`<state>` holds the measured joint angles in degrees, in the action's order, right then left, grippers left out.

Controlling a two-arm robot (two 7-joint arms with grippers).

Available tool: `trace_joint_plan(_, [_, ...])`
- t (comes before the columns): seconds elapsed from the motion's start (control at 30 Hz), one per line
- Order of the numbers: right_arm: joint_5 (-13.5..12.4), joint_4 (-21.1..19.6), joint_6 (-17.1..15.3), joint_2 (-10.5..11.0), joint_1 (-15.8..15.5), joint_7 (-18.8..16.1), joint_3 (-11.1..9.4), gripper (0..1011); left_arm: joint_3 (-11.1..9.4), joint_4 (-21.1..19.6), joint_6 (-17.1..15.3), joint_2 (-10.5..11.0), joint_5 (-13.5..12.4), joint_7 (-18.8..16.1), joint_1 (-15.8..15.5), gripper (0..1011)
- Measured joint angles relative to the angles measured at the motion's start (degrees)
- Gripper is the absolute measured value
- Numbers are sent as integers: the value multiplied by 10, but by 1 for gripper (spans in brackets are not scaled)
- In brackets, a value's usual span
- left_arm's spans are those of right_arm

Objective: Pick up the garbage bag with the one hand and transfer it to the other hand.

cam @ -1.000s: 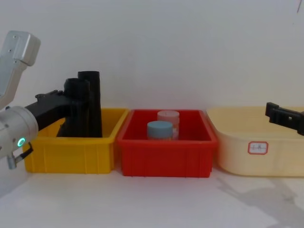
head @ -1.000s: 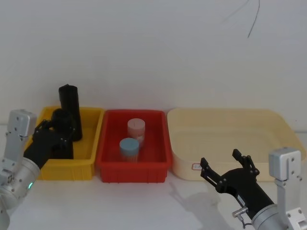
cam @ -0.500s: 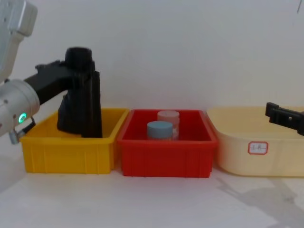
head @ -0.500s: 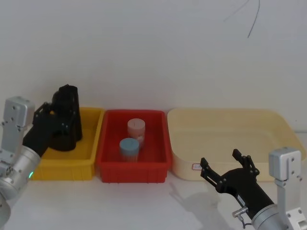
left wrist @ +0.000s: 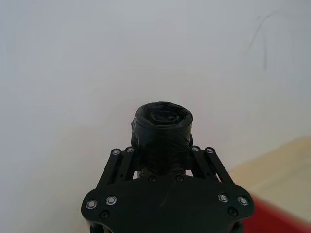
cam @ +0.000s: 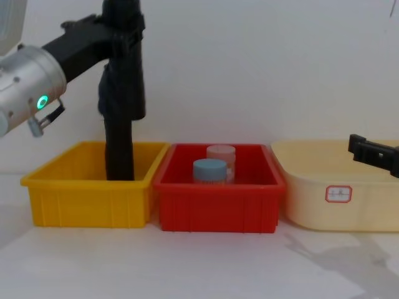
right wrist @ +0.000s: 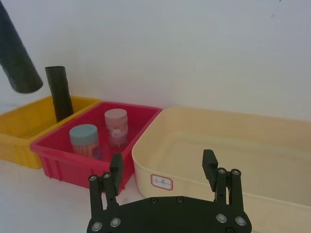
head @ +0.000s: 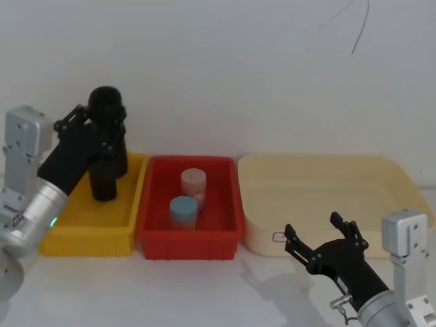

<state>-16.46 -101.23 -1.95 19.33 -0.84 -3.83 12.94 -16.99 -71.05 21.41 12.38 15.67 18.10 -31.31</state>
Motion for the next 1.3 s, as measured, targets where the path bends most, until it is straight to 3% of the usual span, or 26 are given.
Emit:
trace_joint_plan(0.63, [0,0,0,0,0,0,0,1000,-30,-12,1,-23,65,108,-28,435])
trace_joint_plan(1.3, [0,0,0,0,0,0,0,1000,-86,53,-26,-51,151,263,-58,435])
